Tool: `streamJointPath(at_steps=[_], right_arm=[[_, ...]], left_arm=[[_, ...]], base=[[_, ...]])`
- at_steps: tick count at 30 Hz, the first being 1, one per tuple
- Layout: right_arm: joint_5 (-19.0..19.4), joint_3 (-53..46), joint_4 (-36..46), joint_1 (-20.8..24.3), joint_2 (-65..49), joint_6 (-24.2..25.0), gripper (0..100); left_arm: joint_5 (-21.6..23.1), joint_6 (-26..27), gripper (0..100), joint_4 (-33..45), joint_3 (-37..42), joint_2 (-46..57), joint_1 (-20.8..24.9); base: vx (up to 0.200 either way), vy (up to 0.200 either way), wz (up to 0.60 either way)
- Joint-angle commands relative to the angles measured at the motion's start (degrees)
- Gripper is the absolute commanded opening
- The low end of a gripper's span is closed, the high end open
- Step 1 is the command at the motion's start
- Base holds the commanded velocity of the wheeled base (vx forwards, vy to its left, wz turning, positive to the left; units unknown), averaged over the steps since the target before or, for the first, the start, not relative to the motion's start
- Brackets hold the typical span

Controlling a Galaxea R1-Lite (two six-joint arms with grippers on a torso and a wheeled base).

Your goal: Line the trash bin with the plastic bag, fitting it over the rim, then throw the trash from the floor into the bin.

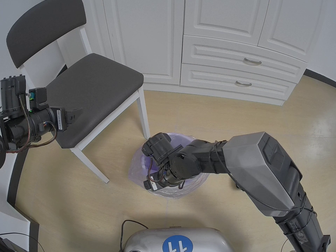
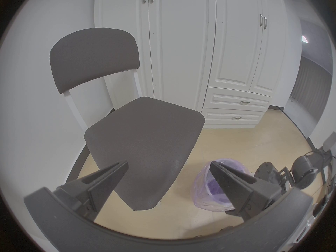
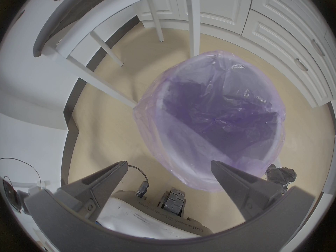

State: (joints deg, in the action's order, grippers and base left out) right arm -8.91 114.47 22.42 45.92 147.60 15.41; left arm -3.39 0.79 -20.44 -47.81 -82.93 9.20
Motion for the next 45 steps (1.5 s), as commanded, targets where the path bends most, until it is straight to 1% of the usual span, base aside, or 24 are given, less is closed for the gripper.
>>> streamJointPath(at_steps=[1, 3, 5, 7, 10, 14, 15, 16, 35, 45], right_arm=[[0.4, 0.1, -0.6, -3.6, 1.4, -0.3, 100], [0.4, 0.1, -1.1, -3.9, 1.6, -0.3, 100], [0.6, 0.1, -3.3, -5.2, 2.7, -0.4, 100], [1.2, 0.1, -3.4, -5.8, 2.9, -0.4, 100], [3.1, 0.1, -3.0, -6.0, 2.8, -0.1, 100], [6.4, 0.1, -0.3, -4.7, 1.8, 2.0, 100], [6.4, 0.1, -0.3, -4.7, 1.8, 2.0, 100], [7.6, 0.1, 2.1, -3.3, 1.3, 2.3, 100], [7.0, 0.1, 3.1, 2.3, 1.4, 2.3, 100], [6.6, 0.1, 2.9, 3.0, 2.4, 2.3, 100]], left_arm=[[0.0, 0.0, 100, 0.0, 0.0, -0.3, 0.0], [0.0, 0.1, 100, 0.0, 0.1, -0.4, 0.0], [0.0, 0.1, 100, 0.0, 0.1, -0.6, 0.1], [0.0, 0.1, 100, 0.0, 0.0, -0.7, 0.1], [0.0, 0.1, 100, 0.0, 0.0, -0.7, 0.1], [0.0, 0.1, 100, 0.0, 0.0, -0.6, 0.1], [0.0, 0.1, 100, 0.0, 0.0, -0.6, 0.1], [0.0, 0.1, 100, 0.0, 0.0, -0.5, 0.1], [0.0, 0.0, 100, 0.0, 0.1, 0.1, 0.0], [0.0, 0.0, 100, 0.0, 0.1, 0.2, 0.0]], base=[[0.000, 0.000, 0.00], [0.000, 0.000, 0.00], [0.000, 0.000, 0.00], [0.000, 0.000, 0.00], [0.000, 0.000, 0.00], [0.000, 0.000, 0.00], [0.000, 0.000, 0.00], [0.000, 0.000, 0.00], [0.000, 0.000, 0.00], [0.000, 0.000, 0.00]])
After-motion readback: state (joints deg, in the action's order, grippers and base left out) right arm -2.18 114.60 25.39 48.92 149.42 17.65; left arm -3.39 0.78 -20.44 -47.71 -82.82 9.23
